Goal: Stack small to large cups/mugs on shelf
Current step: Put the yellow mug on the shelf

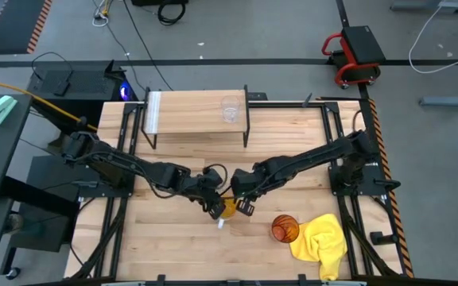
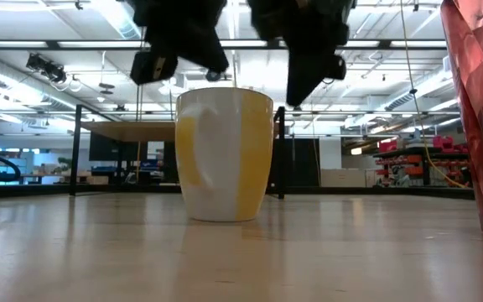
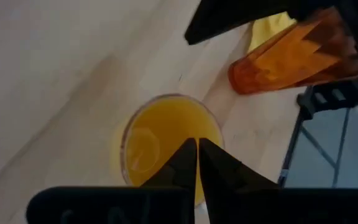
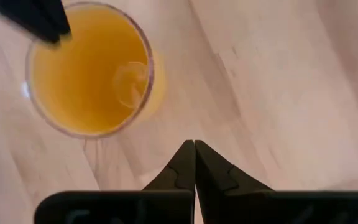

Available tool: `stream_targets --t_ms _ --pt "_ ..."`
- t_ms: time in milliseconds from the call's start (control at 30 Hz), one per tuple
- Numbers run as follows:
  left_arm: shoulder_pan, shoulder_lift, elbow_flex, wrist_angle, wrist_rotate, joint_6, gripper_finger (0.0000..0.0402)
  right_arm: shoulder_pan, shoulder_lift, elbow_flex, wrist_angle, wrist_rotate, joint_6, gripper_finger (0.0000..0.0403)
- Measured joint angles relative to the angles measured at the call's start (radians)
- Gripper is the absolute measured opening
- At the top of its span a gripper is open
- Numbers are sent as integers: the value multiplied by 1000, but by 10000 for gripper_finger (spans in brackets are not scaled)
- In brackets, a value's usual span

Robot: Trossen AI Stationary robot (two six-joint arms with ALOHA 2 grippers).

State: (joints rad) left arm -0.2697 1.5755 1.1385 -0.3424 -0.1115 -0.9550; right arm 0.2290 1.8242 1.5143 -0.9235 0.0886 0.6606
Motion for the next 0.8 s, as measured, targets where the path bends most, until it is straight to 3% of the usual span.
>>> stream_targets --t_ms 200,333,600,800 --pt "57 -112 11 34 0 55 11 0 -134 0 -21 64 3 10" --pt "87 -123 132 -81 -1 134 10 -1 -219 0 -26 112 19 11" --pt "105 29 445 -629 1 215 22 6 -325 0 -111 146 39 19" --pt "104 159 458 -668 182 214 51 41 -340 -1 -232 187 85 32"
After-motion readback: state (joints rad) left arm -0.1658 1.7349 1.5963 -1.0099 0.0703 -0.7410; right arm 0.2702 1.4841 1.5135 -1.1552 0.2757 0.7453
